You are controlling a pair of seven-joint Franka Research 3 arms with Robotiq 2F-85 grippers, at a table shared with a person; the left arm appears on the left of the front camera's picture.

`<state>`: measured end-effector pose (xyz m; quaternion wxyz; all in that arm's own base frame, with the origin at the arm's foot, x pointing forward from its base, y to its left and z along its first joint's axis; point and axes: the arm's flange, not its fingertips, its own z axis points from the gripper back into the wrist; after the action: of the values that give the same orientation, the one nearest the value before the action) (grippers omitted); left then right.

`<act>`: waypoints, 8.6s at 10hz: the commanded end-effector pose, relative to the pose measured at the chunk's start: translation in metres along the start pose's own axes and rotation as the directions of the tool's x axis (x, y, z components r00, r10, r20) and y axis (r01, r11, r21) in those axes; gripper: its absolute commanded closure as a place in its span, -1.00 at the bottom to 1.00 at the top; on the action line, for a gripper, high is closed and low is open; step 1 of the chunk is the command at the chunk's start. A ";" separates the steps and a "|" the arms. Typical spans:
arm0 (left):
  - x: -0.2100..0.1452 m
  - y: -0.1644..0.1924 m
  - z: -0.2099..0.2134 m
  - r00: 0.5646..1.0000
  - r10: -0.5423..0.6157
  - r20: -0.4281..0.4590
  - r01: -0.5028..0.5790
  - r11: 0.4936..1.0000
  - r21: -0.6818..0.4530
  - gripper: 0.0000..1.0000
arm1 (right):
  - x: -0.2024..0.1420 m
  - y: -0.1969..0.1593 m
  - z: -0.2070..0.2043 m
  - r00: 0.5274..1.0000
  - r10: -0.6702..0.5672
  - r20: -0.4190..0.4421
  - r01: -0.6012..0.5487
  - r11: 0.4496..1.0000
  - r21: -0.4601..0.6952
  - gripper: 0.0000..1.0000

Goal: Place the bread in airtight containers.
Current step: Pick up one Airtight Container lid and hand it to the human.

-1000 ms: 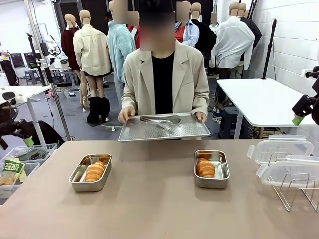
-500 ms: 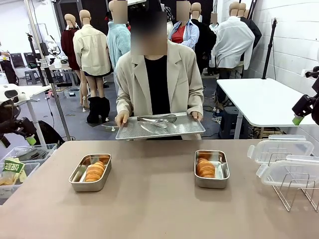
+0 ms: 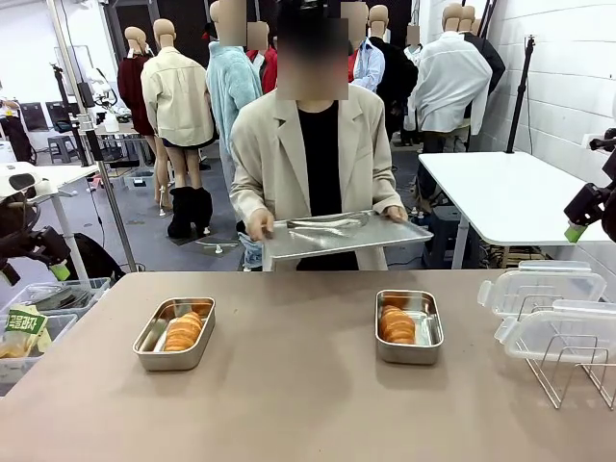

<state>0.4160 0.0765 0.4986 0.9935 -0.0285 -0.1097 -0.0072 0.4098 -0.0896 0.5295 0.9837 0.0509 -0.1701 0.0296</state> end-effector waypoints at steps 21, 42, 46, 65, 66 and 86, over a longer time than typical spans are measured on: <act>-0.001 0.001 0.001 1.000 0.016 0.012 -0.016 1.000 0.008 -1.00 | -0.053 0.027 -0.002 0.373 0.925 -0.067 -0.899 0.378 0.219 -1.00; -0.001 0.001 0.001 1.000 0.016 0.012 -0.016 1.000 0.008 -1.00 | -0.052 0.030 -0.002 0.356 0.930 -0.093 -0.898 0.368 0.241 -1.00; -0.001 0.001 0.001 1.000 0.016 0.012 -0.016 1.000 0.008 -1.00 | -0.052 0.030 -0.002 0.356 0.930 -0.093 -0.898 0.368 0.241 -1.00; -0.001 0.001 0.001 1.000 0.016 0.012 -0.016 1.000 0.008 -1.00 | -0.052 0.030 -0.002 0.356 0.930 -0.093 -0.898 0.368 0.241 -1.00; -0.001 0.001 0.001 1.000 0.016 0.012 -0.016 1.000 0.008 -1.00 | -0.052 0.030 -0.002 0.356 0.930 -0.093 -0.898 0.368 0.241 -1.00; -0.001 0.001 0.001 1.000 0.016 0.012 -0.016 1.000 0.008 -1.00 | -0.051 0.059 -0.069 0.298 0.940 -0.163 -0.914 0.331 0.234 -1.00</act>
<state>0.4159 0.0767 0.4990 0.9935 -0.0284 -0.1102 -0.0069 0.3733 -0.0268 0.4603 0.7944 0.0025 -0.0343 0.6064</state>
